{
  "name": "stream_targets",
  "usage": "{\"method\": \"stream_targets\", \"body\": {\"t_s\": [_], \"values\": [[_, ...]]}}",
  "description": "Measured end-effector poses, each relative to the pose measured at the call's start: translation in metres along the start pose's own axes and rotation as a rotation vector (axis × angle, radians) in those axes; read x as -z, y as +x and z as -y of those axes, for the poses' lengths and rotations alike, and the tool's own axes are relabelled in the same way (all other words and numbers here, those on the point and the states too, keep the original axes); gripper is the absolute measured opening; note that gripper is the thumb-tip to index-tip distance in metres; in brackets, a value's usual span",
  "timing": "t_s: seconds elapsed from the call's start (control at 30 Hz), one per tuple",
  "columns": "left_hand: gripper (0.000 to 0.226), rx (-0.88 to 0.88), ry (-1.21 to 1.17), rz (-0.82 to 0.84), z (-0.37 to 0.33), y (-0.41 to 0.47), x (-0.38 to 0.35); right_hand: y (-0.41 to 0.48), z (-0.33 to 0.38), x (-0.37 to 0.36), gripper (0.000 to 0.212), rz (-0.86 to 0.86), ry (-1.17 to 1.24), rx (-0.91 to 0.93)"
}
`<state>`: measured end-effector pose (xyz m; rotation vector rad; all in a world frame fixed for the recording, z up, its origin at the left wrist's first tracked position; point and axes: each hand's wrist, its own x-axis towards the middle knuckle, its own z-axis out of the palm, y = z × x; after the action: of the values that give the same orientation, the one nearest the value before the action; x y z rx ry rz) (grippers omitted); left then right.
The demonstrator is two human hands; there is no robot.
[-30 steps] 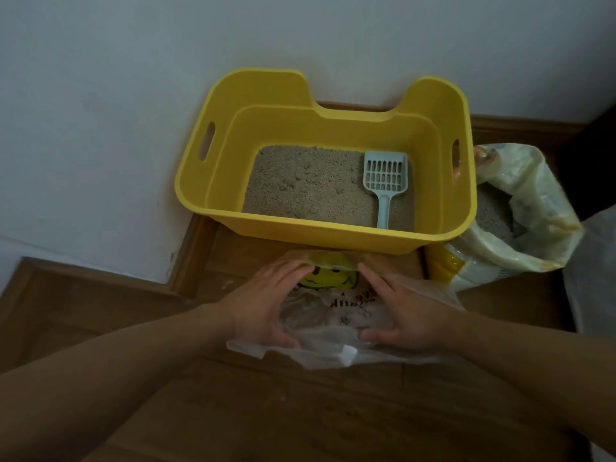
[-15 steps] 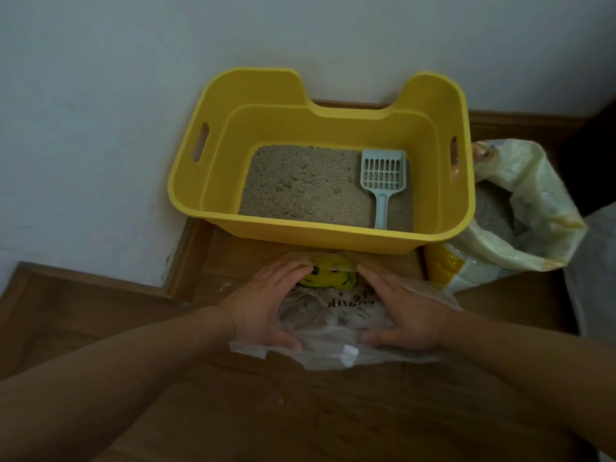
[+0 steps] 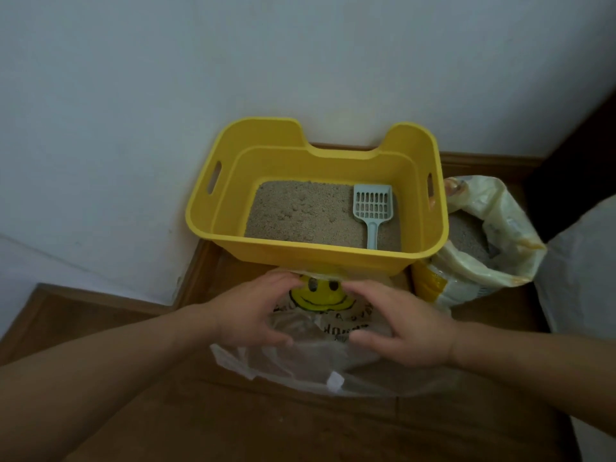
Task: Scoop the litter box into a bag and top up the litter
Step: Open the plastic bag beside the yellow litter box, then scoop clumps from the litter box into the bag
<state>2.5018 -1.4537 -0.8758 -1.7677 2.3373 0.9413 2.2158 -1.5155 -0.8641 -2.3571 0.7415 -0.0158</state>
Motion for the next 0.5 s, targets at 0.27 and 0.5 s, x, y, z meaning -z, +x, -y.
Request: {"method": "stream_targets", "body": {"t_s": [0.27,0.5], "values": [[0.086,0.023,-0.068,-0.030,-0.013,0.006,0.021,0.037,0.021,0.058,0.050,-0.293,0.064,-0.070],[0.082,0.029,-0.211,-0.043,-0.016,0.014,0.033,0.084,-0.006,0.073,0.054,-0.348,0.032,-0.332]]}}
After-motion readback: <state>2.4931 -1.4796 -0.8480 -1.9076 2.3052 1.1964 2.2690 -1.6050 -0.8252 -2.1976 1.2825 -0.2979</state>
